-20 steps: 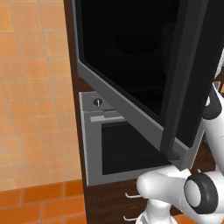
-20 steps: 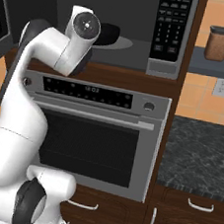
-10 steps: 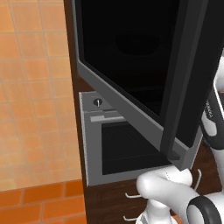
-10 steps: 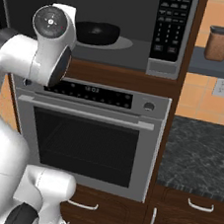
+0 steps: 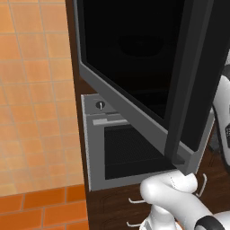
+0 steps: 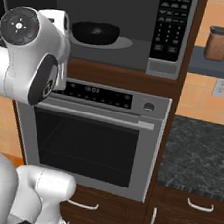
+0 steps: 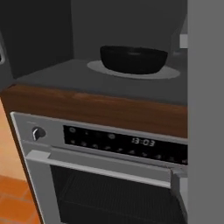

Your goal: Open the microwave, place the bowl with waffle inside the microwave, then close the microwave door and turn it on.

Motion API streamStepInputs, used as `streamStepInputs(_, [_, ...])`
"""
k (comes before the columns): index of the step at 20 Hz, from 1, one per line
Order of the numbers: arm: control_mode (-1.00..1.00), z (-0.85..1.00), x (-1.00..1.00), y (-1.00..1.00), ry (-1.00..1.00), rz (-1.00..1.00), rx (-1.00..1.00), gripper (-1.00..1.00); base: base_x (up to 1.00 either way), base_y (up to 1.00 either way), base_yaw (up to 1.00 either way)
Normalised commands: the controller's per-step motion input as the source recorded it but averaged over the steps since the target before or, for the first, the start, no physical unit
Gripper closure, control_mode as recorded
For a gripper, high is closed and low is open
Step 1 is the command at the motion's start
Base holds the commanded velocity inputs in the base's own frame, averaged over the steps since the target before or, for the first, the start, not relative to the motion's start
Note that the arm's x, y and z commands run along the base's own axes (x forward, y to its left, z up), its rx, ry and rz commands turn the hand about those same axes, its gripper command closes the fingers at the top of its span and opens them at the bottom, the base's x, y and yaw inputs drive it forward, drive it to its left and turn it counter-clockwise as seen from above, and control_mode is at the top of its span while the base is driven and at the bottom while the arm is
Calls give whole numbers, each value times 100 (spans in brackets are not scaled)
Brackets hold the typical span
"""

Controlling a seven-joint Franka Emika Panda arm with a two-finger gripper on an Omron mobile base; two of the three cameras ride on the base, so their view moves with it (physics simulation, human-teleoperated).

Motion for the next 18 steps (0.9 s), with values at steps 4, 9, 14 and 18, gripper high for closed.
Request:
streamStepInputs(4, [-100,0,-49,-30,13,-7,-22,-100,0,0,0])
streamStepInputs(9, [-100,0,-33,-31,21,-7,-25,-100,0,0,0])
streamStepInputs(14, [-100,0,-34,-32,21,-7,-25,-100,0,0,0])
streamStepInputs(18, [-100,-1,-36,-28,7,-5,-24,-100,0,0,0])
